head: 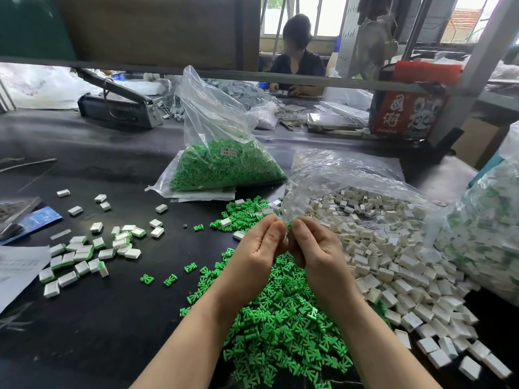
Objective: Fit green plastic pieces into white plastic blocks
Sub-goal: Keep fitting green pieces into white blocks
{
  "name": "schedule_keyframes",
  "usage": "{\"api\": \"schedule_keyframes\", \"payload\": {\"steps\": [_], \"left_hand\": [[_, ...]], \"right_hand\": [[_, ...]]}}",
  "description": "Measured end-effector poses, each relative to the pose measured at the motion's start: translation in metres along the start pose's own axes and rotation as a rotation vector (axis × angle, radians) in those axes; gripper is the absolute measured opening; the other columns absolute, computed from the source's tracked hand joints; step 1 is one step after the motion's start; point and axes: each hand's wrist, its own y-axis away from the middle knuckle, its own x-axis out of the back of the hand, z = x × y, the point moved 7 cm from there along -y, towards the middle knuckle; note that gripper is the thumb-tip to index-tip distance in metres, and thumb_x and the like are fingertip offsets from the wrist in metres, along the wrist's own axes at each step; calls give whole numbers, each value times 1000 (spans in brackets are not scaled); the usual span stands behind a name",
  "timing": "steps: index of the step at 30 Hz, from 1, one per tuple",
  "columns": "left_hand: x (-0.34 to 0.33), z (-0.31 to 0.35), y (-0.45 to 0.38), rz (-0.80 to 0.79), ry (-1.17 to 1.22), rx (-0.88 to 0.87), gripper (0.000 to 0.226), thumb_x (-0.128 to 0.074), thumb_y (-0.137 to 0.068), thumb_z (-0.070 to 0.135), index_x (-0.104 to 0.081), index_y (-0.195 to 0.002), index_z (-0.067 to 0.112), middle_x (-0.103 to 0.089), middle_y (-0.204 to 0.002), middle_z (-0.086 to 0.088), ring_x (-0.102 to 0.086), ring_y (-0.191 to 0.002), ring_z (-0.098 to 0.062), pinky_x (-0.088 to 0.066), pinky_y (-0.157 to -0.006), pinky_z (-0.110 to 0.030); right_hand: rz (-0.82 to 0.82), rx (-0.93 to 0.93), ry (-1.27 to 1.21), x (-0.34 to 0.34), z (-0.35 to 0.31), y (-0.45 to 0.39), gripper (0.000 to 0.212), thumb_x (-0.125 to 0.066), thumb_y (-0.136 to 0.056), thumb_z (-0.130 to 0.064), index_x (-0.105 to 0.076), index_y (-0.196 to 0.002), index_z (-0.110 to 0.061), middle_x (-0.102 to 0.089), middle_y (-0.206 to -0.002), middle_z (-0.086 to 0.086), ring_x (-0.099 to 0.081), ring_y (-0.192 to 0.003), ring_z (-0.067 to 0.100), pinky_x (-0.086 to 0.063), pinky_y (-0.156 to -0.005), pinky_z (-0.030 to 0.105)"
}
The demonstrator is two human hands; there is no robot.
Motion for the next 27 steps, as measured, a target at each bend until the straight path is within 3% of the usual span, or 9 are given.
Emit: {"api": "schedule_keyframes", "payload": {"steps": [4, 10, 12, 15, 17, 23, 27], "left_hand": [[-3, -1, -1, 4, 13, -6, 24, -40, -100, 27, -44, -80, 15, -44, -66, 17, -42, -61, 3, -40, -61, -10], [-1, -6, -2, 21, 122, 50, 30, -46, -97, 33, -51, -89, 4, -48, -79, 2, -46, -80, -11, -47, -80, -24], [-2, -6, -1, 13, 135, 51, 22, -46, -97, 32, -54, -92, 11, -52, -80, 3, -50, -81, -8, -49, -82, -21], [0, -8, -1, 22, 115, 57, 38, -47, -97, 33, -50, -101, -4, -51, -91, -5, -51, -88, -14, -49, -83, -23], [2, -8, -1, 29, 96, 56, 44, -45, -97, 35, -46, -102, -9, -47, -88, -5, -45, -86, -17, -46, -81, -27], [4, -5, -1, -43, -2, 105, 23, -44, -97, 35, -55, -78, 29, -44, -71, 14, -41, -71, -6, -37, -83, -37], [2, -3, 1, -102, 21, 132, 20, -46, -95, 34, -65, -90, 30, -48, -81, 4, -43, -80, -10, -40, -89, -35]], "right_hand": [[44, 19, 21, 2, 1, -1, 32, -49, -96, -25, -49, -70, -6, -50, -62, -5, -44, -61, 10, -38, -56, 22], [68, 38, -5, 0, 0, 1, 31, -47, -94, -26, -59, -66, -24, -53, -59, -9, -47, -57, 2, -40, -55, 16], [75, 41, -9, 0, 0, 1, 32, -47, -95, -26, -58, -65, -23, -53, -59, -8, -47, -56, 2, -40, -54, 15], [56, 39, -19, -1, 1, 0, 30, -48, -95, -25, -58, -67, -19, -53, -60, -8, -49, -59, 5, -43, -56, 18], [32, 35, 1, -1, 1, 0, 29, -48, -94, -24, -56, -69, -15, -54, -62, -8, -50, -62, 10, -45, -58, 22], [-82, -51, 24, 2, -1, -1, 25, -49, -92, -23, -53, -69, -15, -43, -56, -11, -36, -52, 2, -33, -49, 14], [-174, -78, 70, 2, -4, 0, 26, -47, -90, -25, -49, -66, -18, -38, -57, -7, -33, -52, 5, -30, -49, 15]]}}
